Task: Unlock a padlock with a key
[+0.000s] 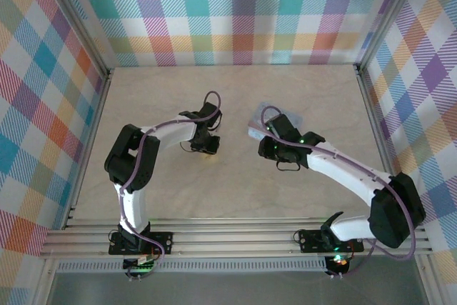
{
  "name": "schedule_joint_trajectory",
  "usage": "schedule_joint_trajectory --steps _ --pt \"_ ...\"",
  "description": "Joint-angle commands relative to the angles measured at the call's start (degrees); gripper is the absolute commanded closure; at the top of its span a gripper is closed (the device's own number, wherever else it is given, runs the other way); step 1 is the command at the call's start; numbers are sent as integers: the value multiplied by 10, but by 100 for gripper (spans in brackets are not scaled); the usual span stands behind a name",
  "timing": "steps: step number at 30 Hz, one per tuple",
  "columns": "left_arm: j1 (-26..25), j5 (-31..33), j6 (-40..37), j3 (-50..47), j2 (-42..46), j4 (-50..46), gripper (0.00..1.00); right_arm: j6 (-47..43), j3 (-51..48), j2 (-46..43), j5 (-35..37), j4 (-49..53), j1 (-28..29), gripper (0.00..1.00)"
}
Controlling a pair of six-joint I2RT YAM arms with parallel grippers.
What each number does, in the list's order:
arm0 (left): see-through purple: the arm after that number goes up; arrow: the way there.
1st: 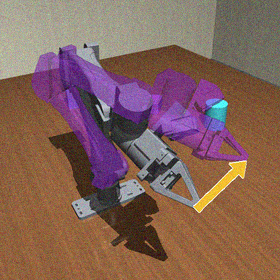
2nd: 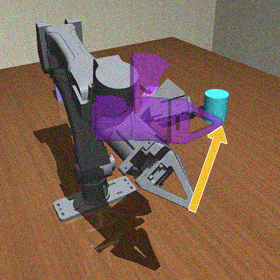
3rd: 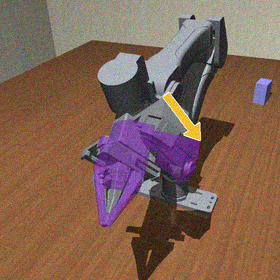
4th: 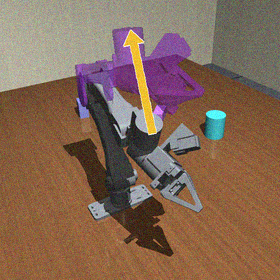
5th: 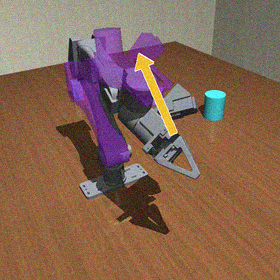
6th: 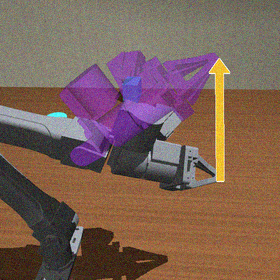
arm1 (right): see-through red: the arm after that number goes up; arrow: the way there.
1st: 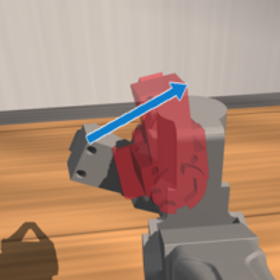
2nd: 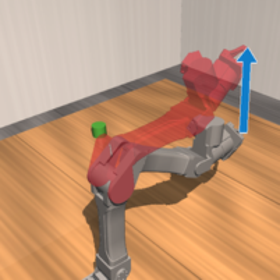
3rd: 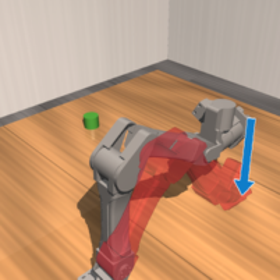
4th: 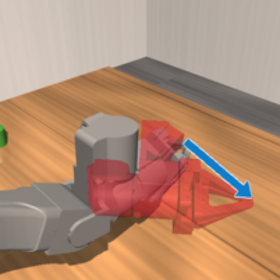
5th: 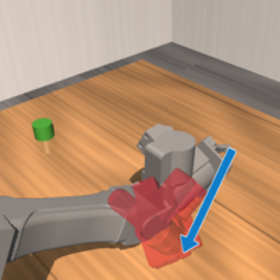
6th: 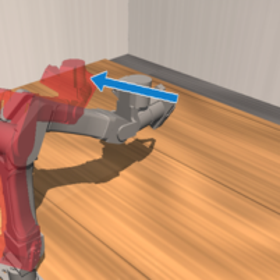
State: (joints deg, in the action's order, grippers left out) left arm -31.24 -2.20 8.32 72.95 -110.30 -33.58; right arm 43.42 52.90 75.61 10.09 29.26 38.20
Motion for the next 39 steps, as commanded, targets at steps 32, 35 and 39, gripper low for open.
schedule_joint_trajectory --steps 32,35,39 --pt "-85 -11 -15 -141 362 171 100 273 -70 -9 -299 -376 -32 47" --pt "-100 1 -12 -146 377 196 100 286 -59 7 -316 -401 -31 48" --pt "-107 0 -8 -143 381 194 100 289 -49 13 -321 -406 -30 49"
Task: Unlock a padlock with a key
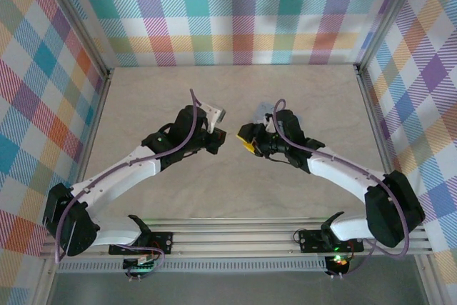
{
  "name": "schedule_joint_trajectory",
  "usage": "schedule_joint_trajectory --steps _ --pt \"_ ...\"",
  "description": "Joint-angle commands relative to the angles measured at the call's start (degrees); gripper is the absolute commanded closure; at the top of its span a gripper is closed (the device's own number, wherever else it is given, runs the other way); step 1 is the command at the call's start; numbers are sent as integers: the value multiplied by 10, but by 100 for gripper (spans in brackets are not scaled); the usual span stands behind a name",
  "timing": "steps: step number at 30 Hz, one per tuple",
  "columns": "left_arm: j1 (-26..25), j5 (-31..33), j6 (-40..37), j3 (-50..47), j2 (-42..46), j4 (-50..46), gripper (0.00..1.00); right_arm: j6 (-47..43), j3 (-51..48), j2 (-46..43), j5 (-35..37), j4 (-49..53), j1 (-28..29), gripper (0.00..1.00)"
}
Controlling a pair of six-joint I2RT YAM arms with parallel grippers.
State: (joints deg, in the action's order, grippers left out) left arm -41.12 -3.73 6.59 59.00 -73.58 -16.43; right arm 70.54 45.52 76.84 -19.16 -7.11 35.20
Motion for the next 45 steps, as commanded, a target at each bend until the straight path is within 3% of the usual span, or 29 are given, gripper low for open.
schedule_joint_trajectory --steps 1,12,15,20,24,33,38,45 --pt "-10 14 9 -4 14 22 100 19 25 2 -30 -43 0 49" --pt "-22 7 9 -5 19 32 100 12 38 22 -53 -58 4 50" --pt "-22 8 7 -11 26 33 100 13 43 32 -59 -66 4 60" --pt "-21 6 5 -22 35 31 100 -1 48 41 -70 -80 4 86" --pt "-22 3 4 -27 40 28 100 -26 44 42 -77 -93 4 100" --pt "-22 -1 4 -34 46 30 100 -41 41 28 -78 -97 4 100" --pt "-22 24 17 -37 49 35 100 -16 20 10 -39 -56 4 55" --pt "-21 42 48 -56 60 70 100 20 4 14 -50 -83 7 52"
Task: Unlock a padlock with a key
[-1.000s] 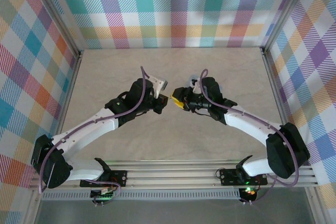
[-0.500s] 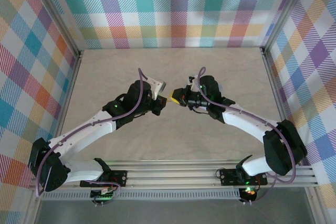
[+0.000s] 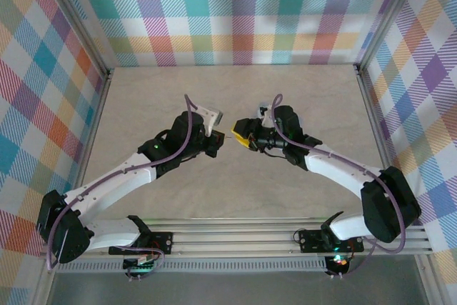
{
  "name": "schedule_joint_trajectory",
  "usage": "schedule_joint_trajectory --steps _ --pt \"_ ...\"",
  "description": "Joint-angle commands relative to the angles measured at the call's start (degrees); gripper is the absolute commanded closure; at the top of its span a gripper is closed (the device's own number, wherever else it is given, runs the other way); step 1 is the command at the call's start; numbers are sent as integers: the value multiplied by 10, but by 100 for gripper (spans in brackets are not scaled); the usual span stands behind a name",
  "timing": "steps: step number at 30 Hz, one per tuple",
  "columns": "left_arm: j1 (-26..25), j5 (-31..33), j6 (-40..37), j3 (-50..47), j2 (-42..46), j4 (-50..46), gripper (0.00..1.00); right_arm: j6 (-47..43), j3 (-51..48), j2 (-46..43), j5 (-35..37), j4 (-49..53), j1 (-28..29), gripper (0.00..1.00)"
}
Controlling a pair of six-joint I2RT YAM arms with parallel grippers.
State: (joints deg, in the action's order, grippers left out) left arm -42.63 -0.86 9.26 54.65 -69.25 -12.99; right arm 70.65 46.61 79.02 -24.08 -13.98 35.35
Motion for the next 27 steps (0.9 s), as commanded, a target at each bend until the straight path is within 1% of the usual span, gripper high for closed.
schedule_joint_trajectory --steps 1,6,9,13,14,16,18,21,23,24,27 --pt "-6 12 28 -17 18 44 100 21 -6 -6 -3 -19 8 53" --pt "-6 7 49 -29 19 73 100 42 2 17 -14 -47 18 58" --pt "-7 7 50 -31 15 75 100 52 11 34 -22 -58 26 63" --pt "-6 6 49 -35 13 75 100 63 10 46 -25 -81 28 79" --pt "-7 6 49 -37 12 75 100 56 11 46 -22 -76 27 83" --pt "-6 4 49 -41 12 76 100 29 20 38 -8 -30 30 89" --pt "-6 0 49 -46 14 79 100 0 28 27 10 11 31 92" --pt "-6 -1 50 -52 16 80 100 -14 19 14 23 12 31 98" --pt "-6 0 51 -54 17 83 100 -13 12 9 27 3 30 98" --pt "-6 1 52 -55 17 84 100 -10 11 8 28 0 30 97" --pt "-6 5 55 -54 14 85 100 4 5 5 36 2 30 82"
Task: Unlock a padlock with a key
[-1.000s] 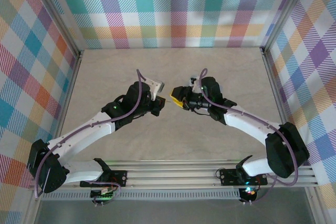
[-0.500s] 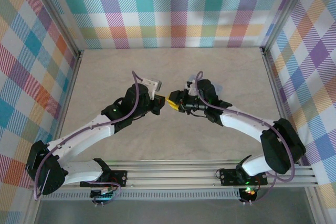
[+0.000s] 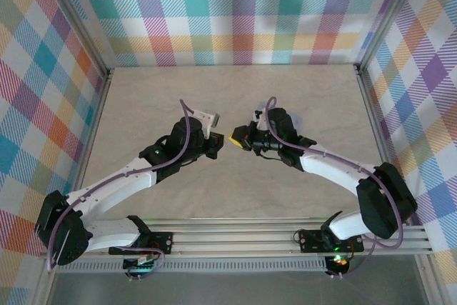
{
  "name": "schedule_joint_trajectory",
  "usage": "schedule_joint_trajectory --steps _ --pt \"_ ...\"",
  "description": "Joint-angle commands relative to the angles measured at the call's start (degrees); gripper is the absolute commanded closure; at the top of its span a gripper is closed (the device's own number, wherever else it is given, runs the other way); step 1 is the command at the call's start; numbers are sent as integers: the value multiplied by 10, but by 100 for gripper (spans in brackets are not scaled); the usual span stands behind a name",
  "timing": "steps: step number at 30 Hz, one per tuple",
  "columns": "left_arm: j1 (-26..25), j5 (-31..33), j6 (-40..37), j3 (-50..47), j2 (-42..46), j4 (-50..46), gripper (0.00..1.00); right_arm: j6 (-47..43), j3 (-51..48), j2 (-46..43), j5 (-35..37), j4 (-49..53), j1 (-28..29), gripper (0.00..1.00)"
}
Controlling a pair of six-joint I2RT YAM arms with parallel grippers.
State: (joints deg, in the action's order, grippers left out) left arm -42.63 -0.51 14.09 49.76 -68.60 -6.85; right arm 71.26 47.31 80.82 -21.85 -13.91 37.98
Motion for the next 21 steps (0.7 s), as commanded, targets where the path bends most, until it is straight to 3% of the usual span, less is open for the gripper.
schedule_joint_trajectory --steps 1,5,13,21 --pt "-7 2 8 -4 7 23 100 5 -6 -14 17 -1 4 76" --pt "-7 7 19 -2 9 28 100 63 -33 -9 19 -30 4 64" --pt "-6 36 100 -29 9 83 100 179 -58 14 9 -97 6 63" --pt "-6 46 168 -65 -4 145 100 214 -61 1 36 -96 7 63"
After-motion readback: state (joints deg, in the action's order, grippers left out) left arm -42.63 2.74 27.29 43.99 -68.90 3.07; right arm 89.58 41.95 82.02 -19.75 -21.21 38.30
